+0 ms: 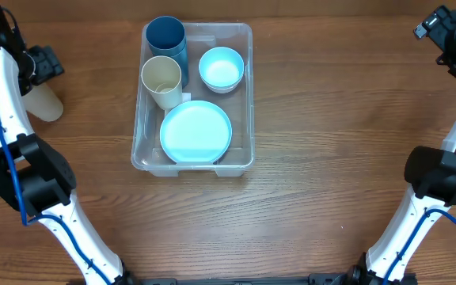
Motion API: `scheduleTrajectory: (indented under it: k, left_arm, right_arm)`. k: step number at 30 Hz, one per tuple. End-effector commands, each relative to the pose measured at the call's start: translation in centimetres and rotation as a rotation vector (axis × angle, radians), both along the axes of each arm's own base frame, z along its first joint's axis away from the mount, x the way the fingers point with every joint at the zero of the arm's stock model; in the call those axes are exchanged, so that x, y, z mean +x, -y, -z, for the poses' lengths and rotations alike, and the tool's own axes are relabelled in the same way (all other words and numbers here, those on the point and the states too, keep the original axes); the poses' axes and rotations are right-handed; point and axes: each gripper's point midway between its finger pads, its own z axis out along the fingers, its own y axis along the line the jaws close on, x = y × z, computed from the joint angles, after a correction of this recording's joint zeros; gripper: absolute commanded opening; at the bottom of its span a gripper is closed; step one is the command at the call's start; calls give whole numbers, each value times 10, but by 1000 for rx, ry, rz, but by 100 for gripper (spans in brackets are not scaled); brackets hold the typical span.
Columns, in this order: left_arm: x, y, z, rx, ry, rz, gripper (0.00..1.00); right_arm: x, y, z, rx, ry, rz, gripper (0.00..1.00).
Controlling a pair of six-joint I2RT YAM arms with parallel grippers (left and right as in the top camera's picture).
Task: Pack container
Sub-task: 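Move the left gripper to the second cream cup and grasp it, then carry the second cream cup over the first cream cup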
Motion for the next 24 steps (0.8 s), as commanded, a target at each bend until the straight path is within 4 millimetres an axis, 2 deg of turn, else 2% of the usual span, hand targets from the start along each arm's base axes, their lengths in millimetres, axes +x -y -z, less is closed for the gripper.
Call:
scheduleTrajectory:
  k: [1, 2, 5, 7, 9, 11, 12, 14, 15, 17, 19, 21, 24]
  left_arm:
    - [4, 8, 1, -49, 18, 31, 17]
    - [4, 9, 0, -50, 19, 32, 4]
    - [3, 22, -3, -111, 25, 54, 4]
    - [1, 31, -18, -143, 51, 71, 4]
    - [-1, 39, -57, -132, 132, 91, 4]
    - [-8, 53, -120, -108, 266, 125, 4]
    - [-16, 69, -165, -104, 371, 166, 4]
    - [-33, 98, -223, -94, 502, 236, 4]
    - [-46, 118, -251, -79, 560, 284, 4]
    - [-64, 160, -285, -47, 627, 397, 4]
    - [-78, 208, -297, -47, 643, 527, 4]
    - [-91, 255, -284, -49, 572, 651, 4]
    - [-95, 281, -245, 68, 394, 694, 4]
  right_arm:
    - [-4, -2, -25, -22, 60, -2, 100]
    - [-4, -2, -25, -22, 60, -2, 100]
    - [-4, -2, -25, -22, 60, -2, 100]
    - [-4, -2, -25, -22, 60, -2, 100]
    - [-4, -2, -25, -22, 60, -2, 100]
    - [-4, -2, -25, -22, 60, -2, 100]
    - [-4, -2, -25, -22, 60, -2, 100]
    - [-4, -2, -25, -22, 60, -2, 100]
    - [-4, -2, -25, -22, 60, -2, 100]
    - [-4, -2, -25, -22, 60, -2, 100]
    - [-4, -2, -25, -22, 60, -2, 100]
    - [-4, -2, -25, -22, 60, -2, 100]
    - [-4, -2, -25, -22, 60, -2, 100]
